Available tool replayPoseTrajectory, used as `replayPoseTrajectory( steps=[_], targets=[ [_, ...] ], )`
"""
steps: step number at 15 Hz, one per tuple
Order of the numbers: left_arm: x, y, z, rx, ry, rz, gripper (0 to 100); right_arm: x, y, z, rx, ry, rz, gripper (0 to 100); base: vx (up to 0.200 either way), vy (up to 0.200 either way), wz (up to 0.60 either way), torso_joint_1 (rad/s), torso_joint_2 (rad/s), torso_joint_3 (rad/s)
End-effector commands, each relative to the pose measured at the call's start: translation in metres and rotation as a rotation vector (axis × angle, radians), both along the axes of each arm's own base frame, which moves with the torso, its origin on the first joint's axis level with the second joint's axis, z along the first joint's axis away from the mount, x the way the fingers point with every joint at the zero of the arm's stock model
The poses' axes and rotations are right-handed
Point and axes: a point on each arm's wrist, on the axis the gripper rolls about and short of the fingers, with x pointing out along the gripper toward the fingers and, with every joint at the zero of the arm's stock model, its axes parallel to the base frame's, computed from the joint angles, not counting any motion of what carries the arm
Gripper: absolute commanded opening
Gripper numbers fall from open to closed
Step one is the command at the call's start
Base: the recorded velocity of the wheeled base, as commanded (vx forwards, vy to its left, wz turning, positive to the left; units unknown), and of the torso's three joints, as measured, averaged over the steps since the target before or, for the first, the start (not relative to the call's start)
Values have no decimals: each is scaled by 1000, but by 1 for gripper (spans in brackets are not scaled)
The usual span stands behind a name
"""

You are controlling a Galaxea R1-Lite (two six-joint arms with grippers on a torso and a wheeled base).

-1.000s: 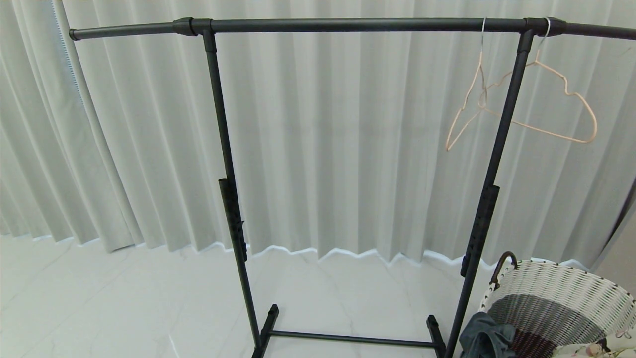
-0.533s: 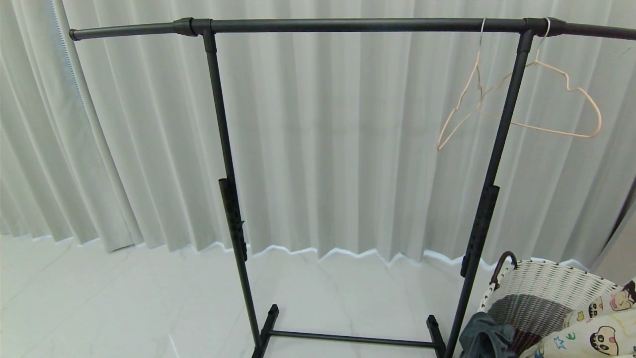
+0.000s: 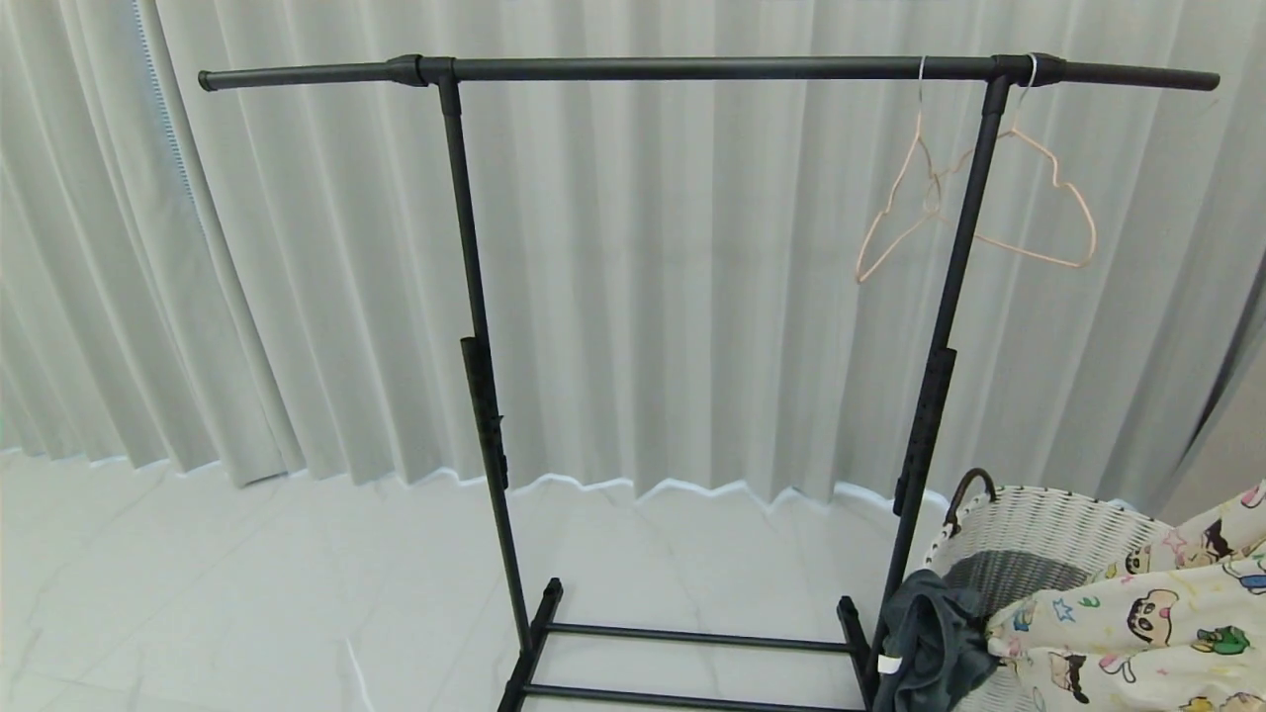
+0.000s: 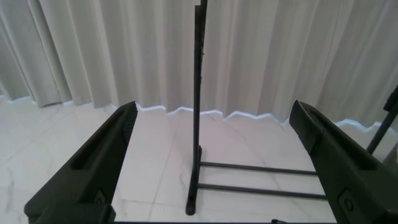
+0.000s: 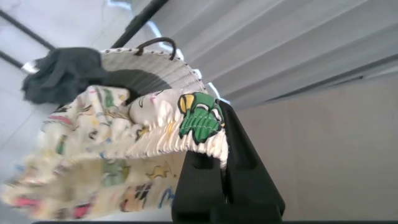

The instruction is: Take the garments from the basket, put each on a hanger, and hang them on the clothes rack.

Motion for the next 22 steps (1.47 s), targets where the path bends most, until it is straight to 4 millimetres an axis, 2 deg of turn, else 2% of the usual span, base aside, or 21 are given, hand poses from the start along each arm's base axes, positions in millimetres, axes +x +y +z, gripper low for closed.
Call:
replayPoseTrajectory(
  steps=[1, 5, 12, 14, 18, 19, 20, 22],
  targets=[
    [0, 0, 0, 0, 0, 0, 100, 6, 5, -5, 1, 32, 45, 0, -200, 0, 0, 2, 2, 7],
    [0, 0, 0, -3, 0, 0, 100, 1, 19, -15, 84, 150, 151, 0, -200, 0, 0, 4, 4, 0],
    [0, 0, 0, 11, 1, 0, 100, 7, 67, -23, 379, 339, 319, 0, 0, 0, 0, 0, 0, 0],
    [0, 0, 0, 37, 0, 0, 100, 11, 78, -24, 409, 355, 346, 0, 0, 0, 0, 0, 0, 0],
    [0, 0, 0, 77, -8, -3, 100, 32, 125, -29, 527, 381, 422, 0, 0, 0, 0, 0, 0, 0],
    [0, 0, 1, 77, -11, -3, 100, 34, 131, -31, 537, 382, 428, 0, 0, 0, 0, 0, 0, 0],
    [-4, 0, 25, 59, -67, -35, 100, 40, 142, -32, 564, 372, 444, 0, 0, 0, 0, 0, 0, 0],
    [8, 0, 99, -19, -64, -148, 100, 53, 159, -36, 591, 345, 464, 0, 0, 0, 0, 0, 0, 0]
  ],
)
